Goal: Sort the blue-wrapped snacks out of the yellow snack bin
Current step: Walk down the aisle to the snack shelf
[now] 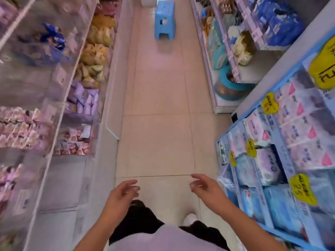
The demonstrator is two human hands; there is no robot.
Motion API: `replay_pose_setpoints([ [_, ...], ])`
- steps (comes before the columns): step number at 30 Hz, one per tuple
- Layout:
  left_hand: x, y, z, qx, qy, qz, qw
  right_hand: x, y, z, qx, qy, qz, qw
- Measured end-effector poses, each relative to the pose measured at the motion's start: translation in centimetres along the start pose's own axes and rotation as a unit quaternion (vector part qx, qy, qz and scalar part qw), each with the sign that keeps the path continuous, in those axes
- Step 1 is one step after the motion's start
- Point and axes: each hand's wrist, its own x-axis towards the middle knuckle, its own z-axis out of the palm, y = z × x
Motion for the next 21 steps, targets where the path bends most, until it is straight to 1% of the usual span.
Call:
replay_pose_setpoints([
  [2, 1.4, 0.8, 0.5, 0.019, 0.002, -0.001, 1.0, 1.6, -0.4, -0.8, -0.029, -0.013, 0.017, 0.999],
  [5, 4.2, 2.4, 0.2, 0.034, -0.015, -0.002, 0.999, 4.6, -2.0, -1.7, -0.053, -0.019, 0.025, 0.998],
  [8, 8.4, 4.0, -1.2, 0.042, -0.027, -0.009, 0.999, 8.4, -5.1, -1.3, -0.084, -0.029, 0.03, 0.996],
  [11, 13.2, 6.3, -2.6, 0.038, -0.058, -0.016, 0.997, 12.3, -9.2, -0.1, -0.096, -0.032, 0.036, 0.994],
  [15, 19.8, 11.0, -5.2, 0.031, -0.106, 0.002, 0.994, 17.1, -16.1, 1.5, -0.092, -0.016, 0.031, 0.995],
  [21, 30.3, 20.5, -9.1, 0.018, -0.1, 0.033, 0.994, 24.8, -24.5, 1.7, -0.044, 0.029, 0.017, 0.998],
])
